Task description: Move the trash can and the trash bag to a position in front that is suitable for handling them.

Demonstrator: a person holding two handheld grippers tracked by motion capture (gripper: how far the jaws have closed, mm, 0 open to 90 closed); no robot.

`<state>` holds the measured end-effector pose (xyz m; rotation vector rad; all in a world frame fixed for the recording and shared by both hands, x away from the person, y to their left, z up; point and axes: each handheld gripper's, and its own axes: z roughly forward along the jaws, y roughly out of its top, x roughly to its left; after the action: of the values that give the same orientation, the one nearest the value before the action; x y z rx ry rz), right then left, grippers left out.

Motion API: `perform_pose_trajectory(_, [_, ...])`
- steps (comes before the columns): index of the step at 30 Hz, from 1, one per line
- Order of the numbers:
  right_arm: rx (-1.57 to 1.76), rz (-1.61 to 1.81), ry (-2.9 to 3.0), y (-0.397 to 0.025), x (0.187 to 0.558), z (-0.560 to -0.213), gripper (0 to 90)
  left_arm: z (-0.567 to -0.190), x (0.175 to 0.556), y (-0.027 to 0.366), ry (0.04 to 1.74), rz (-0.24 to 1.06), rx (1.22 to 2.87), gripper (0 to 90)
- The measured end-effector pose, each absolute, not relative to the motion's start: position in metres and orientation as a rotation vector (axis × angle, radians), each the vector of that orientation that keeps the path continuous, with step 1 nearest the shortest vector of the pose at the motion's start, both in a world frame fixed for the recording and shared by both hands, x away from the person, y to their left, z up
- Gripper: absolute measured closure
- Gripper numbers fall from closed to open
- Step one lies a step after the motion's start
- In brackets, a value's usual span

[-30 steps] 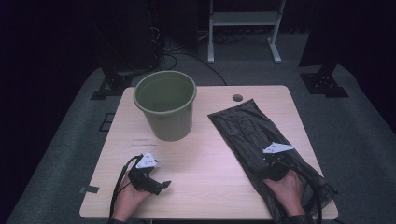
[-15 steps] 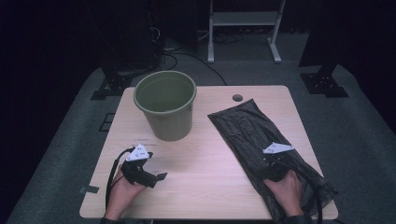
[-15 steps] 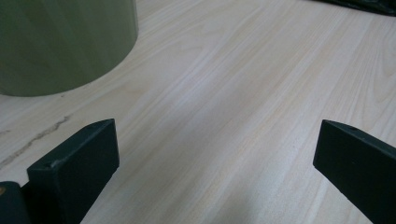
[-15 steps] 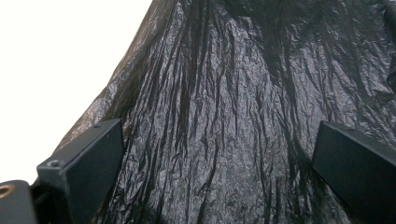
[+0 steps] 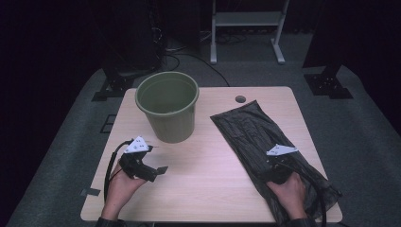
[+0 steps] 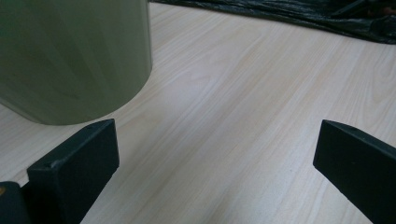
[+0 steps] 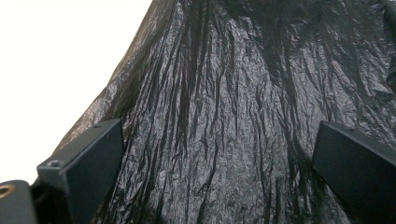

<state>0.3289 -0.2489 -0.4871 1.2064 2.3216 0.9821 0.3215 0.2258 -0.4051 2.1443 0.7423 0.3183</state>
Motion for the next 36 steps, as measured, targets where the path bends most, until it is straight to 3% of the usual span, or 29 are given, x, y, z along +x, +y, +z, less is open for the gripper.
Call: perform_pose_trajectory(36, [1.255, 0.956, 2.287, -0.246, 0.331, -0.487, 0.0, -0.325, 0.361, 0.236, 0.728, 0.363, 2.085, 0.0])
